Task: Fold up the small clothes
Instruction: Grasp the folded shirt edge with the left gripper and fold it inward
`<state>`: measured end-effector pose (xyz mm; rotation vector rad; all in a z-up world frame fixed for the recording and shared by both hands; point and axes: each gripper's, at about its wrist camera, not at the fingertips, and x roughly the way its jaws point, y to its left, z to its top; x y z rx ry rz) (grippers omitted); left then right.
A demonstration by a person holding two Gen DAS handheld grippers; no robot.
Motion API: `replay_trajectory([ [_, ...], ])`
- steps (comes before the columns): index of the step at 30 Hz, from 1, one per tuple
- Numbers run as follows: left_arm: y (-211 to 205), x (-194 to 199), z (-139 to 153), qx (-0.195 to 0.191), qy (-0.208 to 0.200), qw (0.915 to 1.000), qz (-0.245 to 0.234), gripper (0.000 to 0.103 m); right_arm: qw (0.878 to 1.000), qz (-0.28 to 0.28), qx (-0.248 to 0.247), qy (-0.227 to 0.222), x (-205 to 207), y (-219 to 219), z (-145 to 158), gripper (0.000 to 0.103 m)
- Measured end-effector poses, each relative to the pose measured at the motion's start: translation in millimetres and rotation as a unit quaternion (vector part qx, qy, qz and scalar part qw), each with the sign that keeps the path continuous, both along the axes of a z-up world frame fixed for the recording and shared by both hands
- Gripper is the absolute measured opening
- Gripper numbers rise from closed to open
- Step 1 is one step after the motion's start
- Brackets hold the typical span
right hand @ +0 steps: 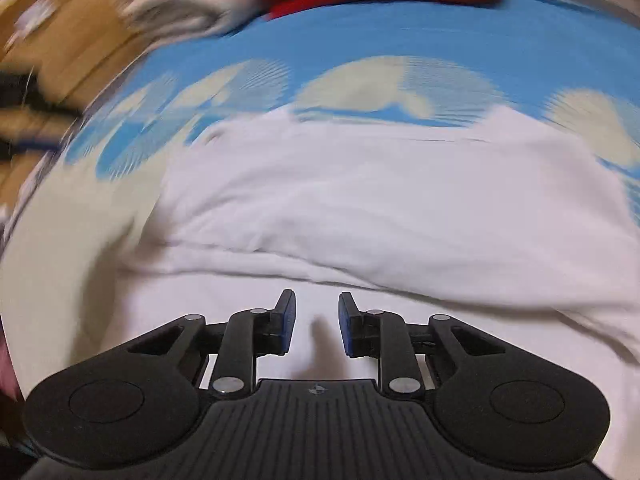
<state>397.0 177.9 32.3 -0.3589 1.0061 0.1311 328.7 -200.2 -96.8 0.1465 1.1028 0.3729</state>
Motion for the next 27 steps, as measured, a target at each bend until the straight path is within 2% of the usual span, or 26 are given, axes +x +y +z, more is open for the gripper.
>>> replay_trajectory([
  [3, 5.1, 0.0, -5.9, -0.010, 0.002, 0.9999, 0.004, 0.065, 0.998, -0.027, -0.043, -0.025, -8.1, -28.7, 35.9, 0.034],
  [4, 5.6, 0.2, -10.0, -0.015, 0.004, 0.9999, 0.003, 0.057, 0.997, -0.040, -0.057, -0.035, -11.9, -38.4, 45.2, 0.039],
  [5, 5.7, 1.2, -14.4, -0.019, 0.007, 0.9998, -0.001, 0.043, 0.995, -0.058, -0.067, -0.044, -14.2, -48.3, 54.1, 0.044],
  [6, 4.6, 1.9, -20.9, -0.025, 0.013, 0.9996, -0.006, 0.037, 0.993, -0.082, -0.072, -0.051, -15.8, -60.3, 60.8, 0.047],
  [8, 0.0, 3.0, -36.1, -0.037, 0.027, 0.9988, -0.016, 0.018, 0.987, -0.133, -0.061, -0.065, -15.9, -82.2, 59.9, 0.049],
  [10, -8.5, 3.5, -53.9, -0.045, 0.047, 0.9975, -0.026, 0.017, 0.981, -0.172, -0.050, -0.076, -19.6, -98.8, 50.3, 0.049],
  [12, -18.1, 3.5, -71.2, -0.050, 0.065, 0.9957, -0.042, 0.017, 0.974, -0.210, -0.075, -0.049, -14.1, -101.8, 37.3, 0.049],
  [15, -25.6, 4.4, -93.6, -0.048, 0.088, 0.9939, -0.048, 0.017, 0.979, -0.195, -0.046, -0.045, -1.5, -102.8, 38.6, 0.046],
  [18, -28.4, 7.6, -112.5, -0.047, 0.109, 0.9919, -0.046, 0.018, 0.980, -0.177, -0.072, -0.063, 10.4, -102.5, 46.7, 0.047],
  [21, -31.7, 10.1, -123.8, -0.031, 0.127, 0.9905, -0.045, 0.020, 0.976, -0.200, -0.065, -0.052, 21.6, -118.0, 45.7, 0.047],
  [25, -41.9, 12.9, -129.6, -0.015, 0.129, 0.9897, -0.062, 0.020, 0.968, -0.244, -0.047, -0.021, 29.7, -142.8, 42.0, 0.047],
  [27, -45.9, 13.2, -127.2, 0.006, 0.124, 0.9898, -0.069, 0.011, 0.964, -0.262, -0.048, -0.015, 30.3, -153.1, 40.3, 0.047],
])
